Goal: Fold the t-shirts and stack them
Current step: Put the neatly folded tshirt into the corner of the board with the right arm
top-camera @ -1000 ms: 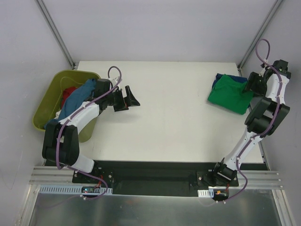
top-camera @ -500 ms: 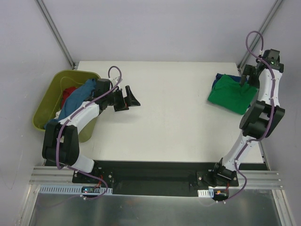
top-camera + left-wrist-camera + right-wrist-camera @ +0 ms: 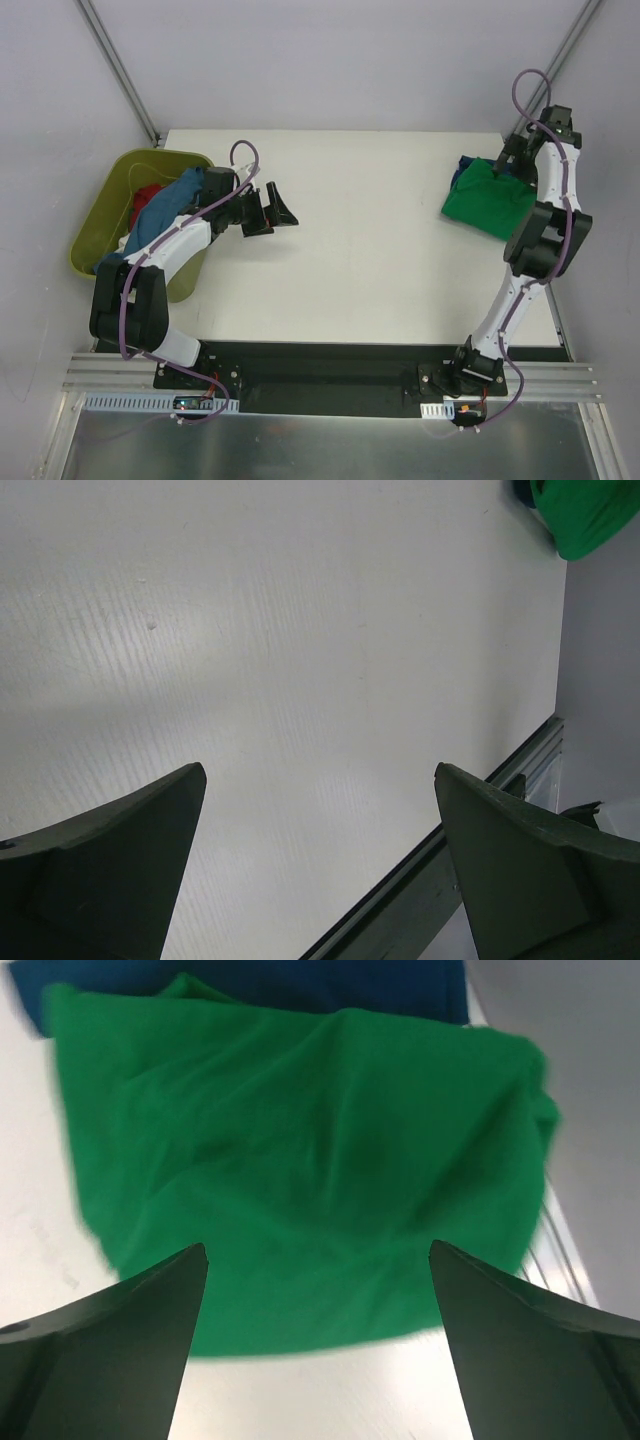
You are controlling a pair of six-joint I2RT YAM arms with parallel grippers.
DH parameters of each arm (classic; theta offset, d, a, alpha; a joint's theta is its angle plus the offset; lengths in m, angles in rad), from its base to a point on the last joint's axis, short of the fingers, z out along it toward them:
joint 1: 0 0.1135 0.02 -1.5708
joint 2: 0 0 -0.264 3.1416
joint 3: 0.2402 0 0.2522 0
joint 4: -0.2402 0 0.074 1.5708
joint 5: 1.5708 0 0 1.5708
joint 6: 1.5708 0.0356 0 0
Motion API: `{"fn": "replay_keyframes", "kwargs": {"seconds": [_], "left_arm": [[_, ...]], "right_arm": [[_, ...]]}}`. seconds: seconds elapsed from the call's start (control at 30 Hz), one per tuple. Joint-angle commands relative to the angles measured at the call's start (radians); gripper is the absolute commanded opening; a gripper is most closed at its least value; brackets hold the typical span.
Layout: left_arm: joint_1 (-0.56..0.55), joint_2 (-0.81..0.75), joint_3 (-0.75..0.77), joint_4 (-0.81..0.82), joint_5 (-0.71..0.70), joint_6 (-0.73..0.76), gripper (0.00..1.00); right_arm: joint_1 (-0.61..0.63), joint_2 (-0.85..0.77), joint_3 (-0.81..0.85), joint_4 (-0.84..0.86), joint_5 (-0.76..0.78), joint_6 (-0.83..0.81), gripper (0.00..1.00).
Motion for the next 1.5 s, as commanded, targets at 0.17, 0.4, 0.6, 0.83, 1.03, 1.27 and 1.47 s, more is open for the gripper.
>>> {"fn": "replay_keyframes", "kwargs": {"seconds": [0.17, 0.4, 0.6, 0.83, 1.03, 1.27, 1.47], "left_arm": [[0.0, -0.005, 0.037, -0.023, -0.007, 0.032, 0.99], [0.0, 0.004, 0.055, -0.031, 0.004, 0.035, 0.99], [0.0, -0.003, 0.049, -0.032, -0.005, 0.035, 0.99], [0.0, 0.013, 0.061, -0.032, -0.007, 0.037, 0.99], [0.0, 0.021, 0.069, -0.034, -0.004, 0.046, 0.99], [0.0, 0.064, 0.081, -0.034, -0.001, 0.042, 0.99], [0.0, 0.079, 0.084, -0.034, -0.005, 0.046, 0.99]], "right_arm": [[-0.075, 0.306, 0.235, -0.047, -0.124, 0.021, 0.97], [-0.029, 0.179, 0.196, 0.013, -0.211, -0.102, 0.97], [0.011, 0.061, 0.182, 0.063, -0.075, -0.096, 0.97], [0.097, 0.151, 0.221, 0.071, 0.078, -0.043, 0.97], [0.114, 0.26, 0.314, 0.166, 0.017, 0.039, 0.89], [0.158, 0.35, 0.339, 0.26, 0.028, 0.042, 0.81], [0.16, 0.418, 0.351, 0.246, 0.063, 0.044, 0.73]]}}
